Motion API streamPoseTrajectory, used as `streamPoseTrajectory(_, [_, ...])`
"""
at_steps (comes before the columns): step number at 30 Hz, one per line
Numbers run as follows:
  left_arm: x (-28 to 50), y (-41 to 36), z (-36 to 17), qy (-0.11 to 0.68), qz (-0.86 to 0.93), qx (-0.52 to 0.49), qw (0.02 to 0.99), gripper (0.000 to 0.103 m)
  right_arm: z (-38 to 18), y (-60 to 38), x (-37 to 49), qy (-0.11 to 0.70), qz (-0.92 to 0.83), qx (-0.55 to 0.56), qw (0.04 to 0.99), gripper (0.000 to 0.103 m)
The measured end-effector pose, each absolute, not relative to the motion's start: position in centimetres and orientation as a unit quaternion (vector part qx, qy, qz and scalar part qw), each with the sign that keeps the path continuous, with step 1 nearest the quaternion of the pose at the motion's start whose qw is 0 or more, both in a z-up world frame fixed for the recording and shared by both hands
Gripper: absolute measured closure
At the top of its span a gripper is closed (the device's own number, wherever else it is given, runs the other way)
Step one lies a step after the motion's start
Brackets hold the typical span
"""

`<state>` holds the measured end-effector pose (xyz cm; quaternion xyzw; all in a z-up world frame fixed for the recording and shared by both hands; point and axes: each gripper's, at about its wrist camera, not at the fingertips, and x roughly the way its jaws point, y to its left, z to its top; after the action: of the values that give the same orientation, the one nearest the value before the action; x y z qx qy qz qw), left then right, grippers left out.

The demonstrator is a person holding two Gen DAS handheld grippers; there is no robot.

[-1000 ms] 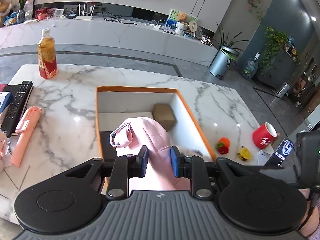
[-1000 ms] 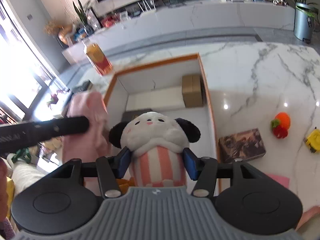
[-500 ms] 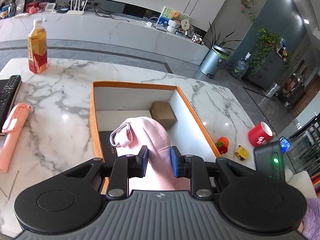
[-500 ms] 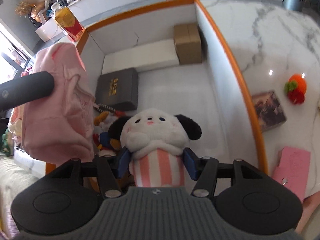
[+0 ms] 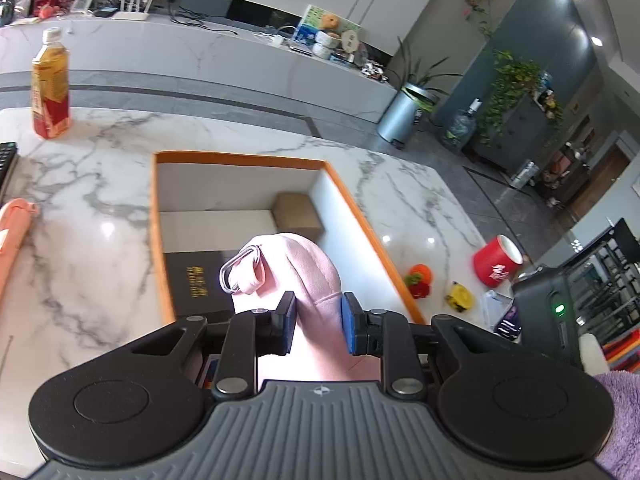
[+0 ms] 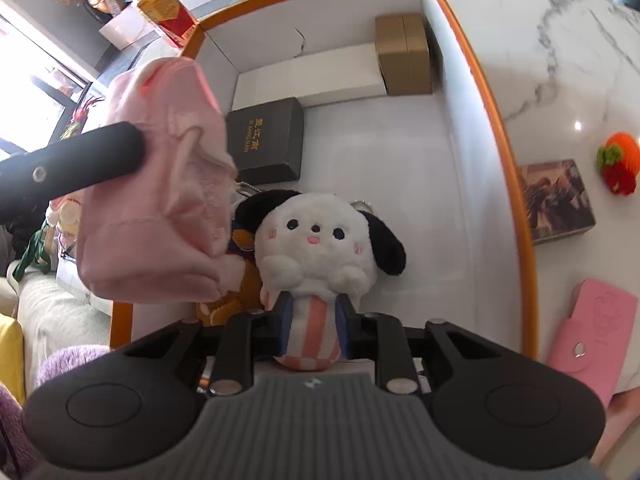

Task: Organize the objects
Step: 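Lower dog plush into orange box and open right gripper while left carries pink pouch, then lower the pink pouch into the orange box and open the left gripper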

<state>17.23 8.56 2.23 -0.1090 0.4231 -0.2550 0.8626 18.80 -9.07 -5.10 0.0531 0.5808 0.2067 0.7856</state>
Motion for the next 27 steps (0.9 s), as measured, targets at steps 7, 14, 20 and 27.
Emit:
streamPoseTrajectory(7, [17.1,4.9,1.8,0.432,-0.293,-0.11,0.846,0.075,0.6,-14.0,17.3,0.479,0.154,0.03,0.864,0.079])
streamPoseTrajectory(14, [18.4,0.8,-1.3,0.466,-0.303,-0.146,0.818,0.075,1.1,-17.4,17.0,0.446,0.114,0.031,0.887,0.079])
streamPoseTrajectory(20, [19.6,-0.7,-4.4,0.497,-0.278,-0.153,0.808,0.075,-1.4,-18.3,17.9,0.464,0.115,0.058,0.876,0.079])
streamPoseTrajectory(27, [20.8,-0.2,-7.1,0.532,-0.265,-0.187,0.782,0.073,-3.2,-18.8,18.1,0.481,0.121,0.083,0.864,0.08])
